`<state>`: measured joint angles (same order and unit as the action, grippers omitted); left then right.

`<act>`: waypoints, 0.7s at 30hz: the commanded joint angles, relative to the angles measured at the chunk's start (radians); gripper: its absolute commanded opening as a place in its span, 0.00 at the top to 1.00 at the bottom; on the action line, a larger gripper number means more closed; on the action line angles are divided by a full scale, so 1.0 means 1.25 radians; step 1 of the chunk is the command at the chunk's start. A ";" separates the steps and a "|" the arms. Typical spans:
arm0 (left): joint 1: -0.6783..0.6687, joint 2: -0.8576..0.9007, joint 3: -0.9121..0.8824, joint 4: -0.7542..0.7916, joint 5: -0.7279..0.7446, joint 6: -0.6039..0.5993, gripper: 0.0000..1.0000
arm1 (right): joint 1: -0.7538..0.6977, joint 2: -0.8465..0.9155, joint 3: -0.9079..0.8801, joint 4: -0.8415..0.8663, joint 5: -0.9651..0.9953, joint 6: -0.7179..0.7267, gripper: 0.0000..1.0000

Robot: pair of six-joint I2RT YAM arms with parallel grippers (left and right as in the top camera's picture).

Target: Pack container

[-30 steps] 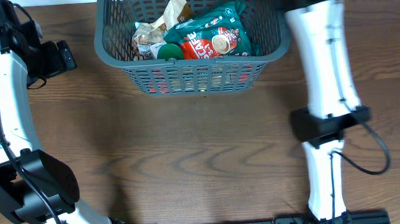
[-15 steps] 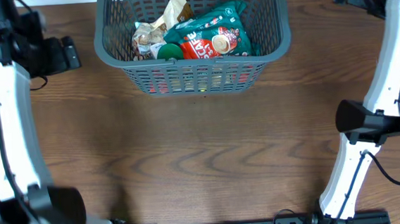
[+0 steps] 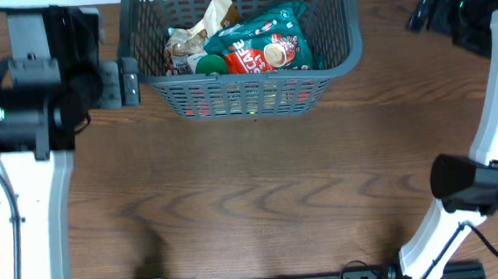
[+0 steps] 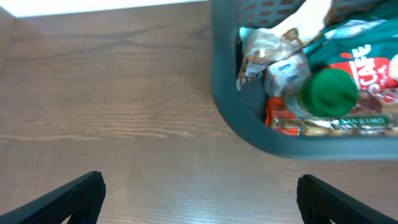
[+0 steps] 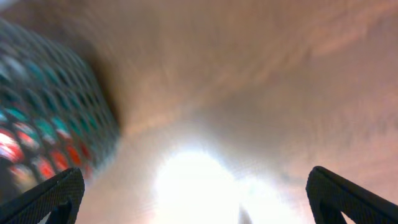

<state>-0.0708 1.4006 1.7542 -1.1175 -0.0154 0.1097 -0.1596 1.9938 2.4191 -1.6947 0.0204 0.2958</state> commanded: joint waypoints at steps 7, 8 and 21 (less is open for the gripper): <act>-0.052 -0.194 -0.327 0.140 -0.014 0.017 0.01 | 0.057 -0.154 -0.405 0.096 0.048 0.030 0.01; -0.057 -0.220 -0.376 0.169 -0.012 0.022 0.01 | 0.074 -0.181 -0.461 0.132 0.066 0.043 0.01; -0.070 -0.548 -0.833 0.477 0.070 0.016 0.01 | 0.309 -0.519 -1.088 0.598 0.172 0.146 0.01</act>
<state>-0.1555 0.7956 0.7563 -0.5468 0.0509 0.1345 0.1825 1.4006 1.1580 -0.9813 0.1566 0.4232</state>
